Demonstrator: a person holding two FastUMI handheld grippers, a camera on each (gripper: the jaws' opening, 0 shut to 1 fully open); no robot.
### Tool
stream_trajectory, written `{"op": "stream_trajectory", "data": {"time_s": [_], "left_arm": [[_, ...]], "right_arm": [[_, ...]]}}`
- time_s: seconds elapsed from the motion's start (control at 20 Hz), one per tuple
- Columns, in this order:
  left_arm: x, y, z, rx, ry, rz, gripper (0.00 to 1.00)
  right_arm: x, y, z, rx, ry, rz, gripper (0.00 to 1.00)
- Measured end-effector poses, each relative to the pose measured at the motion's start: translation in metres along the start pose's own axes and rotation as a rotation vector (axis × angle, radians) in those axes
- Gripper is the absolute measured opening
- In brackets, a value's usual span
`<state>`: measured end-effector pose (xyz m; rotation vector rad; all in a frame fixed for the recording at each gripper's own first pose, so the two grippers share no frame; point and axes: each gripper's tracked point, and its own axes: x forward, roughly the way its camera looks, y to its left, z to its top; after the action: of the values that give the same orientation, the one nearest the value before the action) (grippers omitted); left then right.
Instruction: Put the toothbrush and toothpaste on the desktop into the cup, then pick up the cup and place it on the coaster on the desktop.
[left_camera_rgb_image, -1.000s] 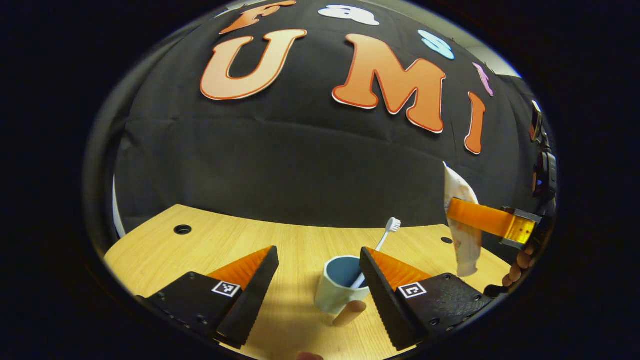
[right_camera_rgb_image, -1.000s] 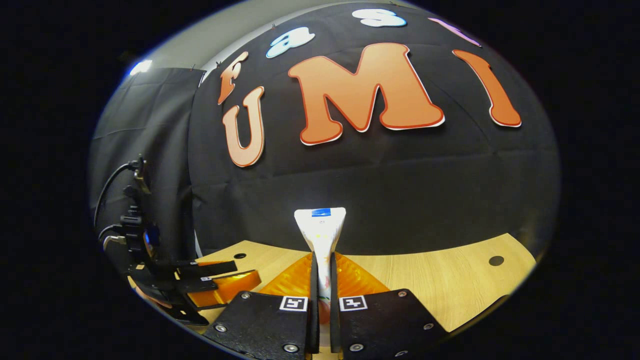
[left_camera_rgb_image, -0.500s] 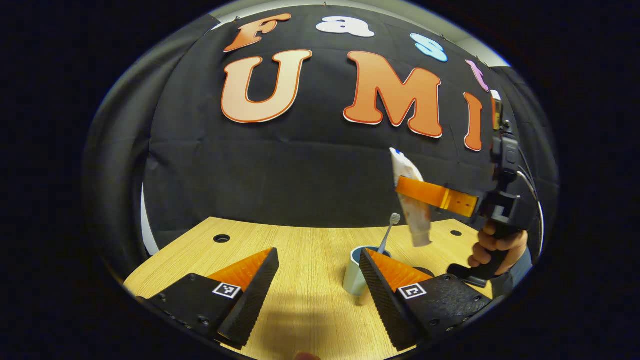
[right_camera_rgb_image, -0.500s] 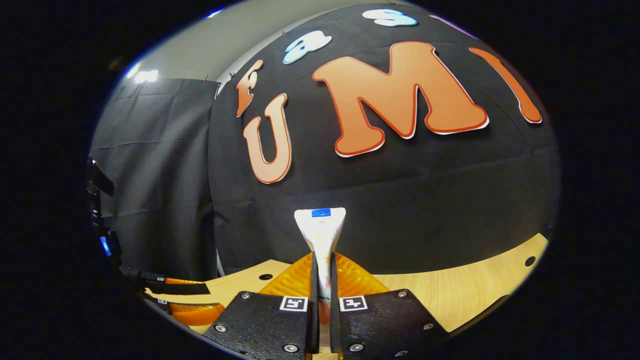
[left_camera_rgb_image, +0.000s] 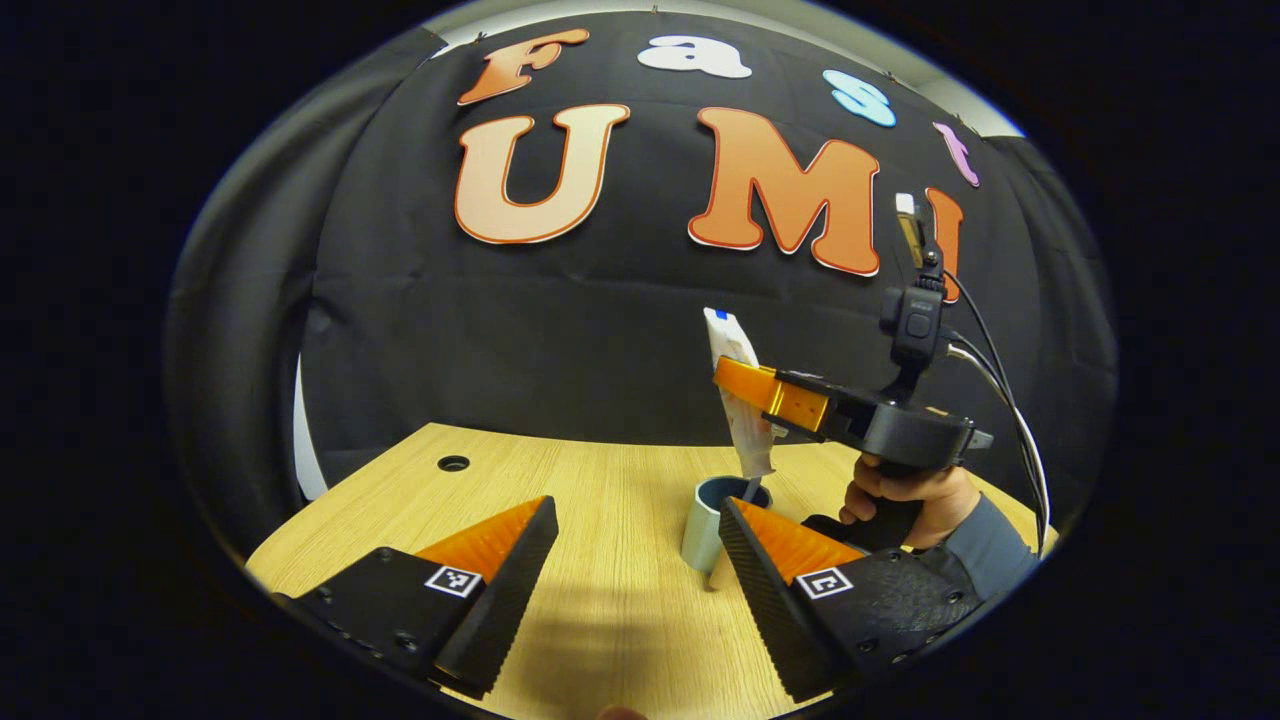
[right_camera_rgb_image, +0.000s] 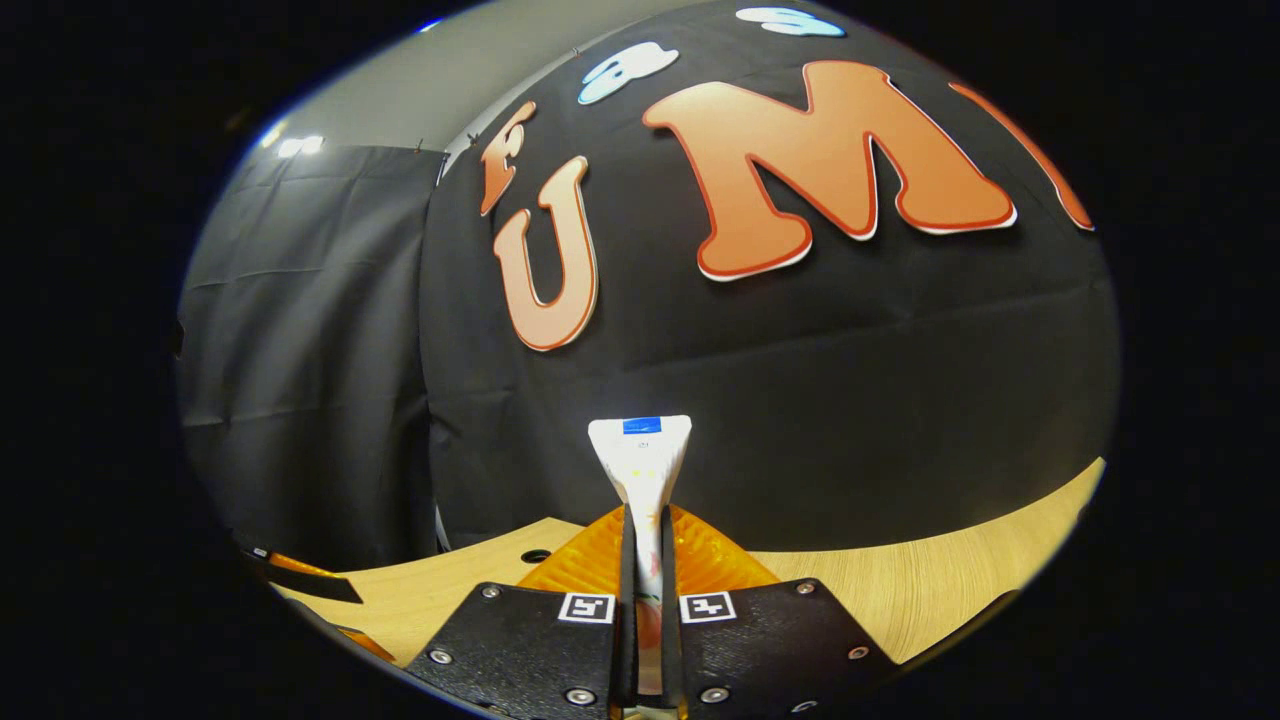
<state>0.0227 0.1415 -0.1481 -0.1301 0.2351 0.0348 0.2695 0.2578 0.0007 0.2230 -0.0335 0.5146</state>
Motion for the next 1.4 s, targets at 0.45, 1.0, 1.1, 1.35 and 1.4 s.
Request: {"op": "stream_trajectory", "data": {"time_s": [0.45,1.0,1.1,1.35,1.4], "left_arm": [[0.013,0.01,-0.025,-0.007,0.065,0.024,0.98],[0.018,-0.008,-0.017,0.008,0.061,-0.026,0.98],[0.026,-0.014,-0.013,0.035,0.057,-0.042,0.98],[0.039,-0.031,-0.002,0.076,0.062,-0.088,0.98],[0.045,-0.035,0.0,0.083,0.065,-0.1,0.97]], "right_arm": [[0.015,-0.011,-0.061,-0.015,0.103,-0.017,0.11],[-0.034,-0.02,-0.081,-0.091,0.299,-0.013,0.31],[-0.05,-0.024,-0.07,-0.109,0.293,-0.018,0.35],[-0.102,-0.034,-0.014,-0.154,0.223,-0.068,0.37],[-0.114,-0.032,0.0,-0.171,0.2,-0.072,0.43]]}}
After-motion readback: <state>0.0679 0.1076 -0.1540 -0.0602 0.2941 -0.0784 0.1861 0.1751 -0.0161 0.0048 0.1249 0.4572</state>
